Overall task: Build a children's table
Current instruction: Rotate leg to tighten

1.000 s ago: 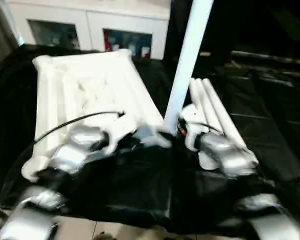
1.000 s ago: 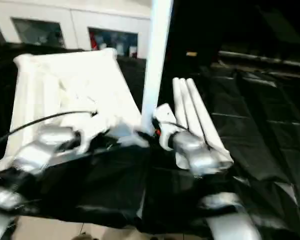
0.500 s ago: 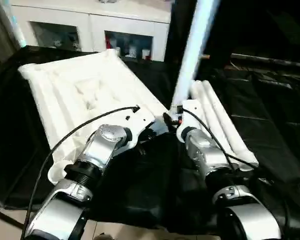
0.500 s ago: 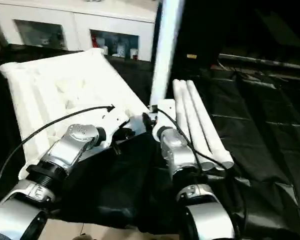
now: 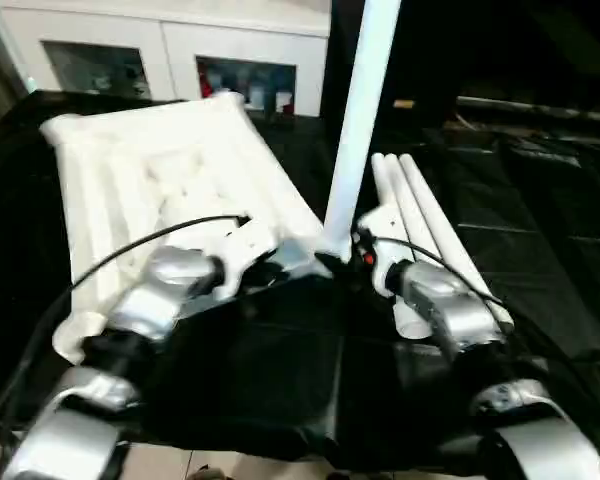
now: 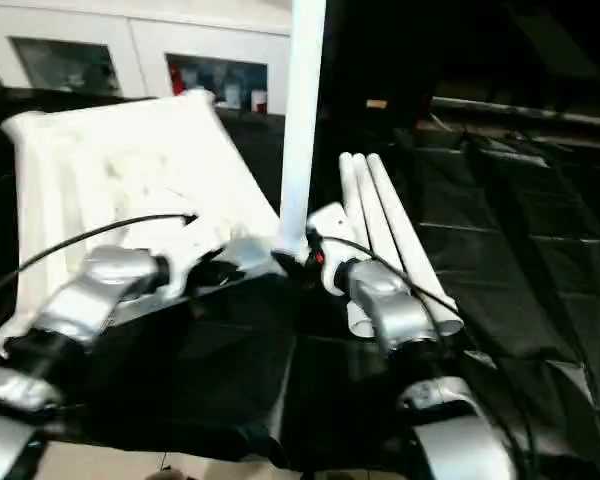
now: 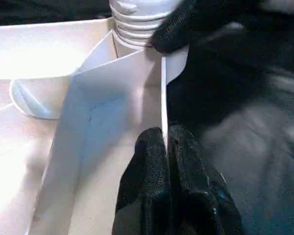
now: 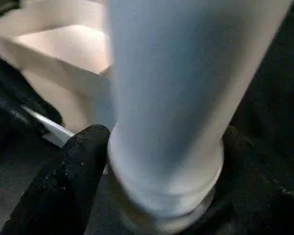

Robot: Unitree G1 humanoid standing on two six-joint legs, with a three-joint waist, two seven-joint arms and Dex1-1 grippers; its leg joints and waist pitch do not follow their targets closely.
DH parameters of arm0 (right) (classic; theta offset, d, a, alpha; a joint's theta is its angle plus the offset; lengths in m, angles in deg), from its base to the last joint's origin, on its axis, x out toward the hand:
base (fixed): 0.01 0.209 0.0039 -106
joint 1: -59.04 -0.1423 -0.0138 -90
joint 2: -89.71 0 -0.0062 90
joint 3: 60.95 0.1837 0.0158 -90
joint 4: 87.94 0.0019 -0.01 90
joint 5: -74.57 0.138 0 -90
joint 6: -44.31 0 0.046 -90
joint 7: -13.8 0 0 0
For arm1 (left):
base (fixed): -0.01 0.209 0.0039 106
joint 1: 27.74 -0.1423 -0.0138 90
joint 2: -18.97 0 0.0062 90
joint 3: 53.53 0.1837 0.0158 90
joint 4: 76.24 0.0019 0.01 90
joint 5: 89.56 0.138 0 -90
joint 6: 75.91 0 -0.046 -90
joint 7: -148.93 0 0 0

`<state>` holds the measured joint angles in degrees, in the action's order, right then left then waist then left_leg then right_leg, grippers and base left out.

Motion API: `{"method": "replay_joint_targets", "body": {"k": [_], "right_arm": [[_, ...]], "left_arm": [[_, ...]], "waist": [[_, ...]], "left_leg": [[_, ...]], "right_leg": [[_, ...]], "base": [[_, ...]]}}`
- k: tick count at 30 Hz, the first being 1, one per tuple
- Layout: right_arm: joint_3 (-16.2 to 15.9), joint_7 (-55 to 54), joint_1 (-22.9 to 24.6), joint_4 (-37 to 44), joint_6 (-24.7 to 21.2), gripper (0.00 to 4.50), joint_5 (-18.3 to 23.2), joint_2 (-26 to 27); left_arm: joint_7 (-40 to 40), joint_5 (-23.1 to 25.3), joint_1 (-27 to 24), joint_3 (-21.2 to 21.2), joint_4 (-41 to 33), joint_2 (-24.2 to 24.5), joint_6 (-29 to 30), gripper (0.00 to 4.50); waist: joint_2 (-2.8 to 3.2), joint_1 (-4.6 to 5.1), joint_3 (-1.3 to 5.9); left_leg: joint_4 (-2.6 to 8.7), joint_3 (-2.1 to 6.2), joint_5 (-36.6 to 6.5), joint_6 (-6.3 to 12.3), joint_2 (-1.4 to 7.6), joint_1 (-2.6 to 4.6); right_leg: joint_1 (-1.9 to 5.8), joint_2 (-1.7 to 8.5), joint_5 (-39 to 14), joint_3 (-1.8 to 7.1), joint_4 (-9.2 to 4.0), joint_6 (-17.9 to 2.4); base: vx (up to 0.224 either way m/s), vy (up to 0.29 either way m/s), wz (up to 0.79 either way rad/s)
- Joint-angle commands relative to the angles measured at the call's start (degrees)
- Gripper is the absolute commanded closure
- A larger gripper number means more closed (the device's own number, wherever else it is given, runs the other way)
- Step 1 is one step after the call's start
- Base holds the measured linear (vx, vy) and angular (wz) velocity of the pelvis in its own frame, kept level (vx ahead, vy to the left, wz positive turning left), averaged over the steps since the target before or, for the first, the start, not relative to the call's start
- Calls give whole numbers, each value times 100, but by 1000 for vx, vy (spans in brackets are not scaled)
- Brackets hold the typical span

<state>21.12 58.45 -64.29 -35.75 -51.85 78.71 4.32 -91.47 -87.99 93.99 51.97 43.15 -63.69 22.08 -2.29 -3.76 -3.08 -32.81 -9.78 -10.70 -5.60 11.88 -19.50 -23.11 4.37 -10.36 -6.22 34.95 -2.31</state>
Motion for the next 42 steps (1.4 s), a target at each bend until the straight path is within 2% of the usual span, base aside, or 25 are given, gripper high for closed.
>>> {"method": "replay_joint_targets", "body": {"k": [1,4,5,6,8,10,11,12,17,18,20,21,22,23,25,26,27,29,31,33,34,36,38,39,42], "right_arm": [[-104,334,18,182,-12,86,28,-126],[-256,806,9,323,-56,86,25,-327],[-279,886,12,348,-66,86,30,-348],[-291,936,16,364,-72,86,34,-358],[-328,1039,27,391,-89,86,35,-377],[-413,1199,68,449,-138,86,25,-424],[-421,1200,70,446,-134,86,20,-421],[-429,1191,67,422,-125,110,12,-403],[-387,1137,82,404,-180,137,54,-308],[-334,967,91,364,-203,161,30,-231],[-334,967,91,364,-203,165,30,-231],[-188,440,42,174,-289,168,-6,-69],[-184,425,40,169,-291,172,-7,-65],[-20,-173,-28,-70,-344,173,-43,115],[139,-741,-89,-296,-382,175,-63,291],[194,-916,-107,-358,-401,175,-58,343],[495,-1865,-221,-688,-490,176,-12,616],[701,-2509,-321,-950,-557,176,54,821],[835,-2933,-413,-1185,-621,177,140,1029],[861,-3026,-434,-1238,-628,177,151,1087],[817,-3314,-555,-1500,-485,177,106,1458],[732,-3402,-613,-1621,-380,177,17,1682],[703,-3412,-614,-1627,-313,177,-14,1770],[753,-3443,-642,-1665,-260,121,9,1834],[764,-3470,-704,-1718,-131,98,-34,1862]], "left_arm": [[-459,-155,-104,235,-144,-21,-104,450],[-780,-232,-177,245,-295,102,-79,450],[-822,-243,-186,246,-312,116,-94,450],[-843,-247,-191,246,-321,124,-101,450],[-842,-240,-195,242,-323,139,-99,450],[-814,-239,-217,215,-347,170,-105,450],[-806,-241,-222,210,-352,177,-102,450],[-792,-242,-231,201,-353,189,-101,450],[-805,-234,-297,181,-405,234,-62,450],[-752,-212,-306,159,-375,237,-54,450],[-752,-212,-306,159,-375,237,-54,450],[-475,-188,-249,68,-281,139,43,450],[-466,-187,-247,65,-278,136,46,450],[-56,-116,-151,-29,-132,-4,181,450],[366,-12,-44,-96,30,-142,326,450],[494,22,-13,-110,79,-185,359,450],[1166,166,165,-202,374,-438,564,450],[1761,237,317,-313,613,-680,774,450],[2257,264,448,-406,790,-930,936,450],[2346,262,474,-416,816,-996,968,450],[2733,256,554,-429,843,-1414,1160,450],[2954,292,589,-423,845,-1646,1257,450],[2967,327,581,-384,831,-1699,1254,450],[2977,331,584,-379,852,-1734,1231,450],[2796,350,529,-282,801,-1693,1098,450]], "waist": [[78,-13,367],[64,-20,360],[31,-17,360],[52,-22,362],[50,-16,363],[-7,-18,363],[1,-23,362],[9,-23,363],[12,-12,365],[2,-3,352],[7,-1,353],[2,7,347],[7,20,334],[5,24,331],[1,59,305],[-1,65,310],[-2,66,295],[-7,81,294],[0,59,307],[-4,45,319],[8,52,318],[1,46,329],[5,26,333],[5,25,337],[12,38,334]], "left_leg": [[332,2,-1016,307,166,-8],[341,7,-1037,259,169,-16],[339,5,-1033,268,162,-26],[338,6,-996,272,165,-31],[332,5,-955,269,164,-31],[323,-3,-886,301,154,-40],[324,2,-871,299,154,-40],[322,0,-844,303,157,-34],[323,2,-834,285,155,-39],[328,2,-851,280,152,-42],[328,3,-864,272,150,-41],[330,2,-876,267,149,-42],[342,9,-924,220,149,-41],[343,10,-974,199,145,-38],[354,22,-1186,61,129,-10],[349,19,-1232,49,124,-7],[353,15,-1295,36,130,21],[350,19,-1373,-32,102,43],[346,17,-1364,3,107,57],[350,17,-1322,69,105,20],[354,18,-1328,81,111,13],[340,5,-1304,53,112,41],[341,-2,-1213,129,101,20],[341,-3,-1191,155,97,10],[347,2,-1185,211,91,-29]], "right_leg": [[332,399,-1052,381,-419,-1102],[345,400,-1090,385,-409,-1107],[358,397,-1123,382,-410,-1089],[356,406,-1154,387,-408,-1069],[354,408,-1137,394,-407,-1061],[360,406,-1198,394,-408,-1014],[361,409,-1217,393,-403,-1004],[348,409,-1233,394,-406,-995],[353,405,-1227,392,-403,-993],[347,403,-1270,391,-411,-980],[348,405,-1308,392,-414,-963],[344,403,-1347,394,-419,-950],[336,404,-1473,391,-431,-928],[335,408,-1580,390,-446,-898],[308,407,-2136,381,-502,-745],[305,407,-2257,381,-515,-701],[269,409,-2418,391,-546,-630],[255,404,-2669,382,-574,-556],[242,403,-2532,388,-582,-525],[263,399,-2323,391,-554,-516],[254,405,-2288,395,-547,-541],[249,394,-2158,398,-543,-586],[268,378,-1780,414,-504,-678],[274,379,-1715,417,-495,-690],[294,386,-1770,410,-499,-675]], "base": [[0,0,0],[0,0,0],[0,0,0],[0,0,0],[0,0,0],[0,0,0],[0,0,0],[0,0,0],[0,0,0],[0,0,0],[0,0,0],[0,0,0],[0,0,0],[0,0,0],[0,0,0],[0,0,0],[0,0,0],[0,0,0],[0,0,0],[0,0,0],[0,0,0],[0,0,0],[0,0,0],[0,0,0],[0,0,0]]}}
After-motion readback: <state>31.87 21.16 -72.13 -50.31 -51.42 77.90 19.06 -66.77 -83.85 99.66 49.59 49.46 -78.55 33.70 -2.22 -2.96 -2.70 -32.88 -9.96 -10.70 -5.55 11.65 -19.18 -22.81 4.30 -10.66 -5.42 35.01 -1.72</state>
